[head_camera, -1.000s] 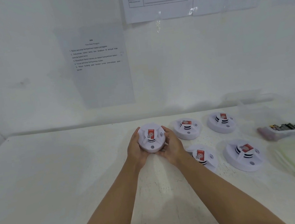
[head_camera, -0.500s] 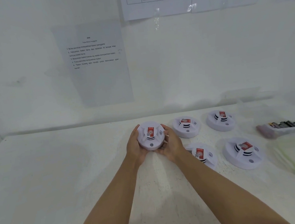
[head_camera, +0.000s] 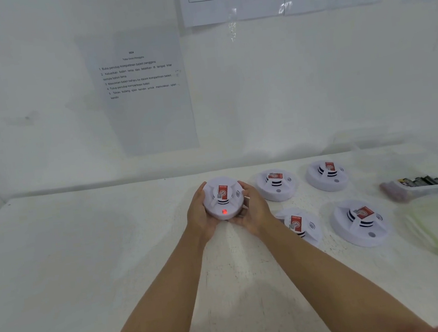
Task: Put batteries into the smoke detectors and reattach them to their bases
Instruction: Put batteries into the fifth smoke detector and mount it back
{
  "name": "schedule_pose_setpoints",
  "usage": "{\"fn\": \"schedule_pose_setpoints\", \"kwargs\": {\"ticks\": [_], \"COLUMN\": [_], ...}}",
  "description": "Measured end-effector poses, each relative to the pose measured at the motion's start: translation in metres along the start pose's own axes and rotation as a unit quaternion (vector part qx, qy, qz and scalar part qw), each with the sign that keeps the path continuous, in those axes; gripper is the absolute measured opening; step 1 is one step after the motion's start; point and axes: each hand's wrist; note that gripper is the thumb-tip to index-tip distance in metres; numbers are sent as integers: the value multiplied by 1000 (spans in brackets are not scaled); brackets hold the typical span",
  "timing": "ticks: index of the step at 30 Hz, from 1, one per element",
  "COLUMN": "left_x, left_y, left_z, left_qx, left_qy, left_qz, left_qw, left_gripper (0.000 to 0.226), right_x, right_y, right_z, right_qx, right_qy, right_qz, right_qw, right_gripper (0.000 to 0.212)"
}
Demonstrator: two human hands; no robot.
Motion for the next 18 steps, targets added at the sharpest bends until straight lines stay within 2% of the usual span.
{"fn": "schedule_pose_setpoints", "kwargs": {"ticks": [5, 10, 18], "left_x": [1, 1, 0], "left_y": [-3, -3, -3], "left_z": [1, -1, 1], "left_qx": [-10, -31, -22], "left_qy": [-4, -9, -7], "left_qz": [2, -13, -24], "left_qw": [1000, 999, 999], "left_gripper": [54, 47, 38], "right_x": [1, 1, 0], "right_y": [0, -1, -1], "right_z": [2, 1, 1], "right_qx": [-1, -5, -11], "right_qy": [1, 2, 10], "right_qz": [10, 14, 5], "right_qw": [1000, 1000, 1000], "right_gripper": [20, 23, 22]}}
Point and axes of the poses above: each hand's wrist, its own z-axis away from the middle knuckle, its own y-axis out of the palm, x = y × z, and after that the axes turned 8 degrees about z, right-handed
